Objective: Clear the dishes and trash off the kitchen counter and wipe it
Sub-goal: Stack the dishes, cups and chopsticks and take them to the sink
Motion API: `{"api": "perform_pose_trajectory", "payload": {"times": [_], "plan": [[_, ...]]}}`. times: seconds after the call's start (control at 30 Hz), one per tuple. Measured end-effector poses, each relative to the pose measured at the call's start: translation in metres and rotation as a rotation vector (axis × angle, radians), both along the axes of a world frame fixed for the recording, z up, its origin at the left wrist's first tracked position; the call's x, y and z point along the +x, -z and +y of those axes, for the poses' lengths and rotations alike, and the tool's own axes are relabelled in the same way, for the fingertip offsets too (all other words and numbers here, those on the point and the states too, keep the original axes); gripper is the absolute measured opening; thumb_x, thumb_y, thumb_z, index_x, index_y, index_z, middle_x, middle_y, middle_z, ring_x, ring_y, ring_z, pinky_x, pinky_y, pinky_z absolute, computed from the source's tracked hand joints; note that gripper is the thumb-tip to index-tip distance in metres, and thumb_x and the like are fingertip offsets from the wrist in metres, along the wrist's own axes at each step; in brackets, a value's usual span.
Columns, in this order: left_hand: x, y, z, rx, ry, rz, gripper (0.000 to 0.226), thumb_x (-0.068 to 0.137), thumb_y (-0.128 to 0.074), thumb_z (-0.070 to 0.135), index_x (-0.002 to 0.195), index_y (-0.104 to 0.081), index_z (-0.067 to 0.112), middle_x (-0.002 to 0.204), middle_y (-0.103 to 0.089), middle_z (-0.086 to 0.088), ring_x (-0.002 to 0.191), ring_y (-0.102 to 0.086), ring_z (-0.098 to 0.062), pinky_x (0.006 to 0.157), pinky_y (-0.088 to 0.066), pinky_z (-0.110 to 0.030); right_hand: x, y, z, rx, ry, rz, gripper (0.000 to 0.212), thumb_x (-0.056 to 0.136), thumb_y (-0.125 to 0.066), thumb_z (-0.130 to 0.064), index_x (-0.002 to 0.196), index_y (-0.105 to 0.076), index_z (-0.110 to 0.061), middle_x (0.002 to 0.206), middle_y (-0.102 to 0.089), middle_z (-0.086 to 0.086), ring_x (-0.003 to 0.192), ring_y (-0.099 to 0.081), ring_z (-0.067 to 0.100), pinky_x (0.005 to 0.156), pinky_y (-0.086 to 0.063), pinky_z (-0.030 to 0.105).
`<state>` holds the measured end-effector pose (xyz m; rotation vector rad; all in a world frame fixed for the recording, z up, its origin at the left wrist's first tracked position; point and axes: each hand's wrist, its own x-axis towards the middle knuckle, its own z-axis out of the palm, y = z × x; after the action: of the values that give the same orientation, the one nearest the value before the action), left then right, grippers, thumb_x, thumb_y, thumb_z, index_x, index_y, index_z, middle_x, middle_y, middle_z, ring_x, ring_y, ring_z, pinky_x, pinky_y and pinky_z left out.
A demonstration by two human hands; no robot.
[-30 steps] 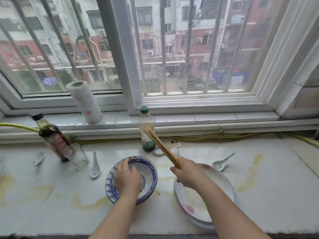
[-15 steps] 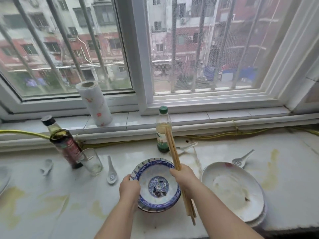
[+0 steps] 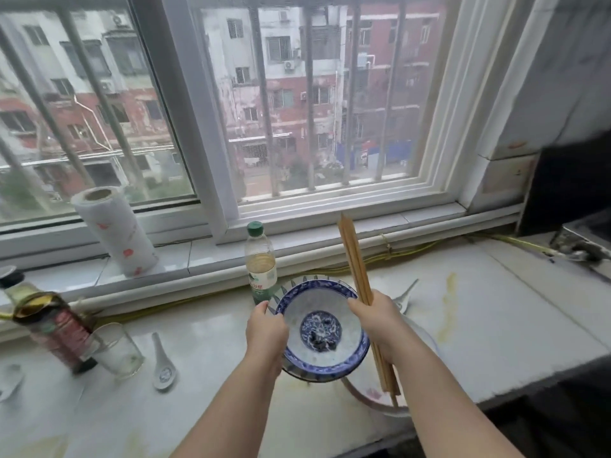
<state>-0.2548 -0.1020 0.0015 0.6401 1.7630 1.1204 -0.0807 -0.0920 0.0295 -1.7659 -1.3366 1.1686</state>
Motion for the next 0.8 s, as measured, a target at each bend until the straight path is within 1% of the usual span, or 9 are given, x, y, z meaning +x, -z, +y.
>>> {"api": "perform_pose_trajectory", "payload": {"times": [0.03,0.1,0.17,0.27,0.3,0.43,0.6,0.7,0.8], "plan": [[0.012,0.001,0.002,-0.008,0.018,-0.014,0.048,0.089,-0.044,0.004,0.135,-0.048,0.017,0.115,-0.063,-0.01,0.08,-0.069,-0.031,0.063,-0.059,-0.044,0.012,-0.002,-0.001,0.001,0.013,-0.013,0.019,0.094,-0.052,-0.029,0.105,-0.056,-0.014,0.092,-0.061,0.005,0.086,-0.06,0.025,0.077,-0.05,0.038],[0.036,0.004,0.004,-0.024,0.034,-0.05,0.052,0.09,-0.04,0.0,0.139,-0.042,0.017,0.112,-0.06,-0.009,0.085,-0.068,-0.036,0.065,-0.058,-0.047,0.036,-0.006,-0.004,-0.001,0.027,-0.029,0.017,0.095,-0.052,-0.028,0.105,-0.054,-0.014,0.092,-0.06,0.004,0.084,-0.058,0.022,0.075,-0.047,0.035],[0.058,0.009,0.005,-0.036,0.058,-0.068,0.052,0.088,-0.039,0.0,0.136,-0.046,0.017,0.109,-0.063,-0.011,0.083,-0.069,-0.038,0.066,-0.057,-0.054,0.059,-0.005,-0.005,-0.013,0.031,-0.036,0.019,0.095,-0.052,-0.026,0.107,-0.055,-0.012,0.091,-0.059,0.004,0.081,-0.056,0.021,0.071,-0.044,0.032],[0.087,0.014,0.005,-0.067,0.075,-0.088,0.038,0.086,-0.041,-0.002,0.109,-0.059,0.022,0.099,-0.067,-0.013,0.08,-0.069,-0.037,0.068,-0.059,-0.053,0.087,-0.002,-0.006,-0.037,0.037,-0.036,0.017,0.095,-0.051,-0.024,0.105,-0.055,-0.011,0.091,-0.059,0.006,0.078,-0.054,0.02,0.068,-0.042,0.031],[0.094,0.017,0.006,-0.073,0.074,-0.089,0.037,0.085,-0.041,-0.002,0.107,-0.059,0.021,0.097,-0.067,-0.013,0.081,-0.069,-0.037,0.068,-0.059,-0.053,0.094,0.0,-0.005,-0.049,0.042,-0.032,0.017,0.095,-0.051,-0.024,0.106,-0.055,-0.011,0.091,-0.059,0.005,0.077,-0.054,0.02,0.067,-0.042,0.031],[0.113,0.036,0.013,-0.112,0.094,-0.04,0.054,0.078,-0.04,0.001,0.128,-0.051,0.019,0.112,-0.065,-0.011,0.089,-0.067,-0.034,0.072,-0.06,-0.05,0.113,0.012,-0.003,-0.094,0.051,-0.044,0.024,0.095,-0.052,-0.026,0.113,-0.054,-0.009,0.096,-0.06,0.006,0.085,-0.058,0.022,0.077,-0.047,0.035],[0.128,0.032,0.007,-0.125,0.067,0.046,0.049,0.083,-0.036,-0.002,0.126,-0.053,0.013,0.109,-0.065,-0.012,0.089,-0.065,-0.03,0.071,-0.059,-0.04,0.124,0.025,0.0,-0.14,0.043,-0.025,0.028,0.095,-0.053,-0.026,0.116,-0.053,-0.007,0.099,-0.06,0.008,0.091,-0.06,0.025,0.086,-0.051,0.04],[0.133,0.033,0.005,-0.138,0.053,0.068,0.049,0.086,-0.034,-0.003,0.13,-0.05,0.011,0.116,-0.062,-0.013,0.089,-0.062,-0.027,0.061,-0.052,-0.03,0.129,0.029,0.003,-0.159,0.025,-0.025,0.029,0.095,-0.053,-0.026,0.118,-0.053,-0.008,0.1,-0.06,0.008,0.093,-0.06,0.026,0.086,-0.051,0.04],[0.138,0.035,0.003,-0.141,0.048,0.088,0.049,0.086,-0.036,-0.003,0.131,-0.049,0.012,0.116,-0.062,-0.013,0.089,-0.063,-0.029,0.065,-0.053,-0.033,0.132,0.032,0.004,-0.171,0.01,-0.037,0.028,0.095,-0.053,-0.027,0.116,-0.053,-0.009,0.1,-0.06,0.007,0.089,-0.06,0.024,0.086,-0.051,0.039]]}}
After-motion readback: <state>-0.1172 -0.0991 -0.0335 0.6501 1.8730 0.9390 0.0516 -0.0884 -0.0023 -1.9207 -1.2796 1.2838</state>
